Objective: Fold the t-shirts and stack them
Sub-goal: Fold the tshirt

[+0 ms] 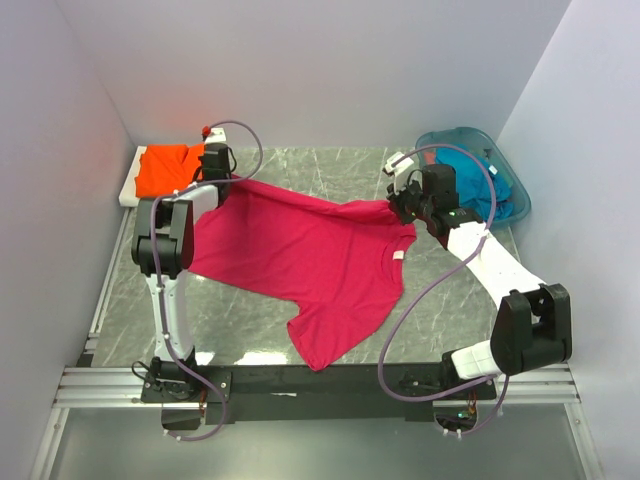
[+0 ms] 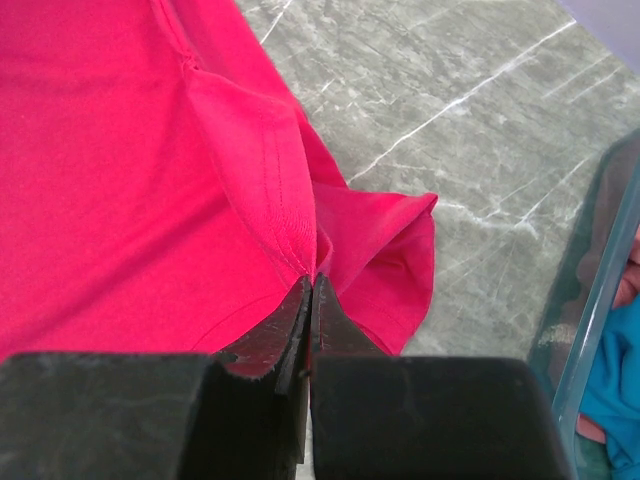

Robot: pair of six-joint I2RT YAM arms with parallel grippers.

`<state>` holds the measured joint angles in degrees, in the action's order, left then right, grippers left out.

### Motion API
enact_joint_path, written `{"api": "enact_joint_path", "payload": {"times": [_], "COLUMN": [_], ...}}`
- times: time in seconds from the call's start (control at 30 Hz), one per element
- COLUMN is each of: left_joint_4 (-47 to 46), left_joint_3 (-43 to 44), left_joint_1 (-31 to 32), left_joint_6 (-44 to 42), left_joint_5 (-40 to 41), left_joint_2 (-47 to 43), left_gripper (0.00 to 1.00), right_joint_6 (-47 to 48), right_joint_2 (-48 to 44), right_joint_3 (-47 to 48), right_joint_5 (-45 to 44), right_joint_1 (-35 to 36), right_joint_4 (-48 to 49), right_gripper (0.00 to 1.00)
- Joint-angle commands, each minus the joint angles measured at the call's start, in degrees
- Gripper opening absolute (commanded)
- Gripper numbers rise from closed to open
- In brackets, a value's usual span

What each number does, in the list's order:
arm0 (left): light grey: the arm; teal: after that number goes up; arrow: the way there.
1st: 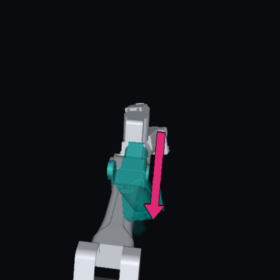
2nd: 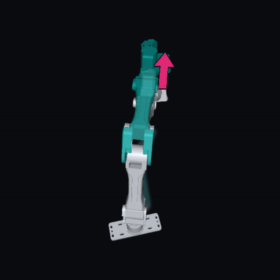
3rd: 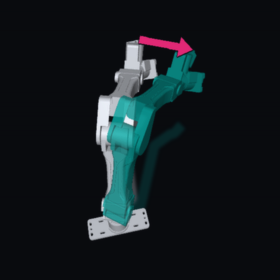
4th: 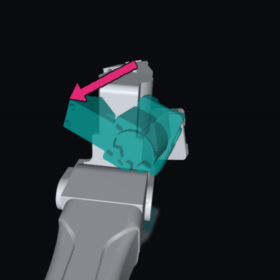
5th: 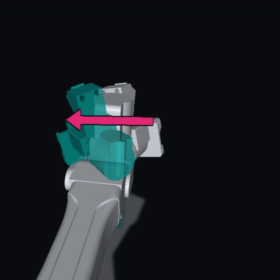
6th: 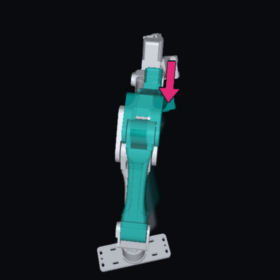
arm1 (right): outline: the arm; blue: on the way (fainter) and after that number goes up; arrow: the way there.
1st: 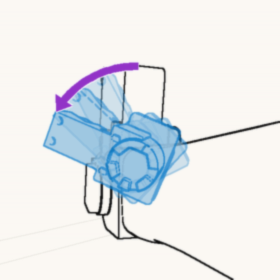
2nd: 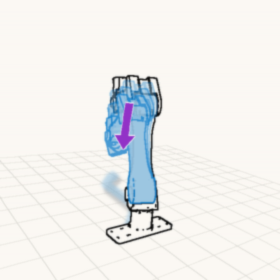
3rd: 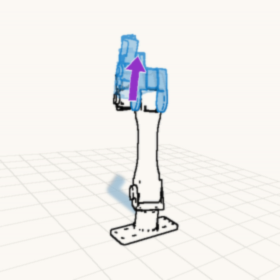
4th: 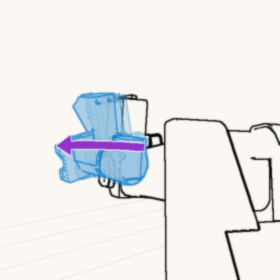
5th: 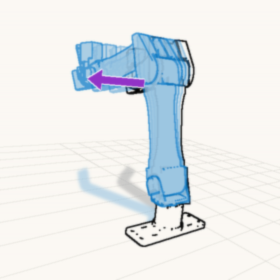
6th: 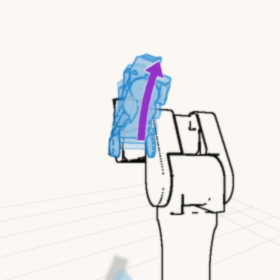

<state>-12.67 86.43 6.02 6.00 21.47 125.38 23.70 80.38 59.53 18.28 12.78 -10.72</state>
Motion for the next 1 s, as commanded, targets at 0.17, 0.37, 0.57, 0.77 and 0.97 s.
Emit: {"api": "enact_joint_path", "payload": {"times": [0.17, 0.37, 0.57, 0.77, 0.97], "left_joint_4": [-0.8, -8.6, -8.5, -7.5, -7.7], "left_joint_3": [-3.1, -12.4, -13.8, -14.7, -18.0], "left_joint_1": [-0.3, -0.5, -0.7, -0.7, -0.7], "left_joint_6": [-1.2, -1.6, -0.4, 0.9, 2.1], "left_joint_5": [2.0, 0.9, -1.1, -2.8, -1.8], "left_joint_2": [-6.8, -15.8, -20.3, -23.4, -27.9], "left_gripper": [0.31, 0.69, 0.72, 0.74, 0.75], "right_joint_6": [0.6, 0.6, 0.7, 0.9, 1.7], "right_joint_2": [0.0, -0.1, -0.7, -0.7, -1.3], "right_joint_3": [-0.1, -0.8, -1.8, -2.2, -3.4], "right_joint_5": [-1.3, -0.9, -0.6, -0.3, 0.3], "right_joint_1": [0.4, 0.4, 0.4, 0.5, 0.9], "right_joint_4": [1.1, 1.0, 0.8, 0.8, 0.4], "right_gripper": [0.00, 0.00, 0.00, 0.00, 0.00]}}
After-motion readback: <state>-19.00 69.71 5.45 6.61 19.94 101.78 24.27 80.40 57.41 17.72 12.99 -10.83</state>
